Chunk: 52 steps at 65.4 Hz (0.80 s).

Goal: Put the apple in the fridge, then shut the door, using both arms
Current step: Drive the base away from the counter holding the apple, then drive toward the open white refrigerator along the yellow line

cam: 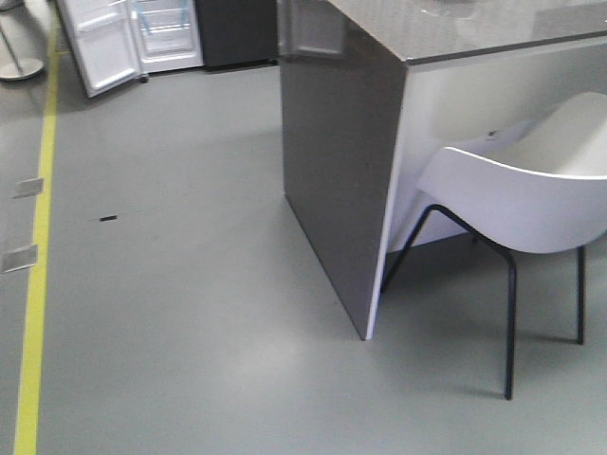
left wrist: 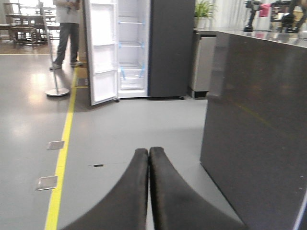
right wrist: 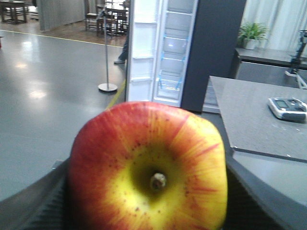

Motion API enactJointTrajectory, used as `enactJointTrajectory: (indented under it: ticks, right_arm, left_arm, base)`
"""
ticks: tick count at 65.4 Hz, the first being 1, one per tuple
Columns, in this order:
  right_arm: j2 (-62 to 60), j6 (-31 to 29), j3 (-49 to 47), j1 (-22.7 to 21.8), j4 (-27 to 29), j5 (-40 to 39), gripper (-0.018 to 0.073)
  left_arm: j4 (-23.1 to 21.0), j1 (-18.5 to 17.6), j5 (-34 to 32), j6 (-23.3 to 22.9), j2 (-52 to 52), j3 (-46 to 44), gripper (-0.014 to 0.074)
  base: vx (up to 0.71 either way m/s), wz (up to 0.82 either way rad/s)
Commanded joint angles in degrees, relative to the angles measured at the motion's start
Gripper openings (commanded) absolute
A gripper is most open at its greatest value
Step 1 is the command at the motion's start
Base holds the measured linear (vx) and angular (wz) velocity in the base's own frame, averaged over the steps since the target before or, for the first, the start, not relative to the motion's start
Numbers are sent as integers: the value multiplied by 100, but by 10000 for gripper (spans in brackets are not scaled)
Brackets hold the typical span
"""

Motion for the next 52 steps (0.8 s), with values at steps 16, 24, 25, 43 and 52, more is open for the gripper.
enactJointTrajectory:
  ticks: [16,24,25,43,52]
  right_arm:
    - [31,-19,-115,-17,144,-452,223]
    - [31,-19,-115,-17,144,-452,223]
    - [31,-19,-115,-17,144,-452,223]
    - [31,-19,-115,-17,144,-452,223]
    - [31,-19,-115,-17,144,-452,223]
  left_arm:
    - [-52,1,-405,-30,-88,-97,-6]
    - [-52,1,-405,-30,-88,-97,-6]
    - [-52,1,-405,-30,-88,-97,-6]
    - [-52,1,-405,-30,-88,-97,-6]
    - [-52,1,-405,-30,-88,-97,-6]
  base:
    - [9,37]
    - [10,39]
    - [10,40]
    - [10,37]
    - [10,30]
